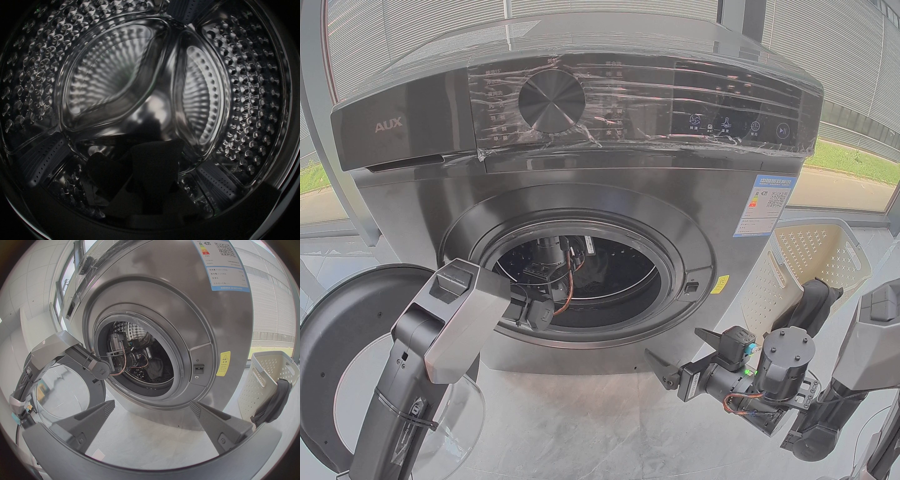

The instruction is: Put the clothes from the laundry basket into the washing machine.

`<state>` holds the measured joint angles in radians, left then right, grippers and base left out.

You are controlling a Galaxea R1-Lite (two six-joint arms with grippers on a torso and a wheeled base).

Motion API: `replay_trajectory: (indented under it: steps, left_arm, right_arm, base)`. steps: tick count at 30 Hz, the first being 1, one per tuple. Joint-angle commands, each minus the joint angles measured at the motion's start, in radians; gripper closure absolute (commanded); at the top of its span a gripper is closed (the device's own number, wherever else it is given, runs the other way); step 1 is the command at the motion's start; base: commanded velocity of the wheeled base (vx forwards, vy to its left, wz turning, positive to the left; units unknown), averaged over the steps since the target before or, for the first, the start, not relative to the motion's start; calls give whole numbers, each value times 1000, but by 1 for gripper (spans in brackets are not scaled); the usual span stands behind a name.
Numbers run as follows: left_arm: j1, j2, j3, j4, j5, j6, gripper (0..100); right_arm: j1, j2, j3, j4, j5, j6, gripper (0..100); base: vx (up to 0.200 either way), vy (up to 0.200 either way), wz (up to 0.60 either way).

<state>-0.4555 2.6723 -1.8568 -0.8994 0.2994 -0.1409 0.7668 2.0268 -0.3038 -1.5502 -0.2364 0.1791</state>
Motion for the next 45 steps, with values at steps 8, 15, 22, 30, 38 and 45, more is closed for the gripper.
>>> replay_trajectory:
  steps: [8, 15, 22, 30, 38, 45]
  left_arm:
    - [-2, 14, -9, -7, 0, -2, 0]
    - [-14, -17, 84, -15, 0, 0, 0]
    - [-74, -132, 323, -15, -16, 3, 0]
    - [-173, -238, 604, -96, -19, 10, 0]
    - [-245, -350, 820, -210, -19, 6, 0]
    - [-278, -470, 1005, -286, -19, 0, 0]
  right_arm:
    - [0, 6, 0, -1, 0, 0, 0]
    - [0, 6, 0, -1, 0, 0, 0]
    - [0, 6, 2, -1, 0, 2, 0]
    - [-1, 6, 3, -1, 0, 0, 0]
    - [-3, 4, 14, 1, 0, 0, 0]
    - [-21, -17, 34, 1, 2, 0, 0]
  base:
    - [0, 0, 0]
    - [0, 0, 0]
    - [0, 0, 0]
    - [0, 0, 0]
    - [0, 0, 0]
    - [0, 0, 0]
